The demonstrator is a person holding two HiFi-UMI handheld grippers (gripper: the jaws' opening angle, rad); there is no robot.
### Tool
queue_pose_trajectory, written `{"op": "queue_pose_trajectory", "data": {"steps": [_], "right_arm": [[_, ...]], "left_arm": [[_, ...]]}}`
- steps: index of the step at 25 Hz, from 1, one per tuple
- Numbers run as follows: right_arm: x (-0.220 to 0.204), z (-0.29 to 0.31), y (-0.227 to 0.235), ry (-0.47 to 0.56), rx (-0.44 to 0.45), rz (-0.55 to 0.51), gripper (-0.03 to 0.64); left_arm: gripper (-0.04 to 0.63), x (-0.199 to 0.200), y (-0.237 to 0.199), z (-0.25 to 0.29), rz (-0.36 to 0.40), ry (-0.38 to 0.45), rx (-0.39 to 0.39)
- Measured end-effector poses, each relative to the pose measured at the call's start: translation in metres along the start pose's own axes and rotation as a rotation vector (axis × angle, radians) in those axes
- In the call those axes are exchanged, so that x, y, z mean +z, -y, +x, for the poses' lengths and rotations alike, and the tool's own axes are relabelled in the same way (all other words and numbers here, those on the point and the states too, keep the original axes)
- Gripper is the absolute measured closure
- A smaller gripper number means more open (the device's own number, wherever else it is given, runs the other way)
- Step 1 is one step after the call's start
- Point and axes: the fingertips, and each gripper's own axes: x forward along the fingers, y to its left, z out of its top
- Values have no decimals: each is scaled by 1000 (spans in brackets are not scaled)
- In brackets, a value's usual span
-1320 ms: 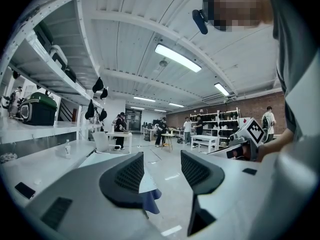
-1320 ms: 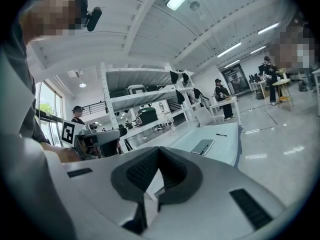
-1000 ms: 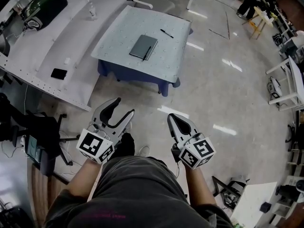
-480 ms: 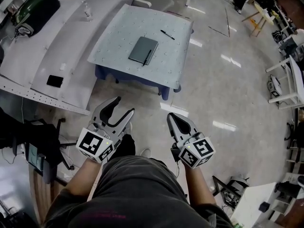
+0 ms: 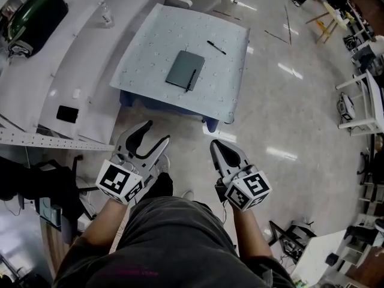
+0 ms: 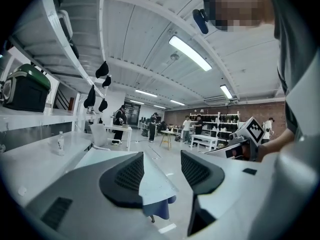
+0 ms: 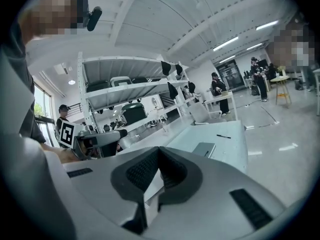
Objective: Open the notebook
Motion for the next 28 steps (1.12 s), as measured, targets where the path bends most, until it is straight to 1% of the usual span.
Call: {"op": "queue_pose_trajectory", "data": {"steps": [9, 15, 22, 28], "right_arm": [[19, 67, 0, -15, -22, -5, 614], [30, 104, 0, -17, -47, 0, 614], [37, 131, 2, -16, -60, 3, 614], [40, 140, 14, -13, -86, 8, 614]], "left_arm": [[365, 7, -67, 18, -17, -8, -25], [365, 12, -104, 31, -25, -11, -54], [365, 19, -132, 43, -18, -11, -77], [365, 14, -140, 57, -16, -23, -98]]}}
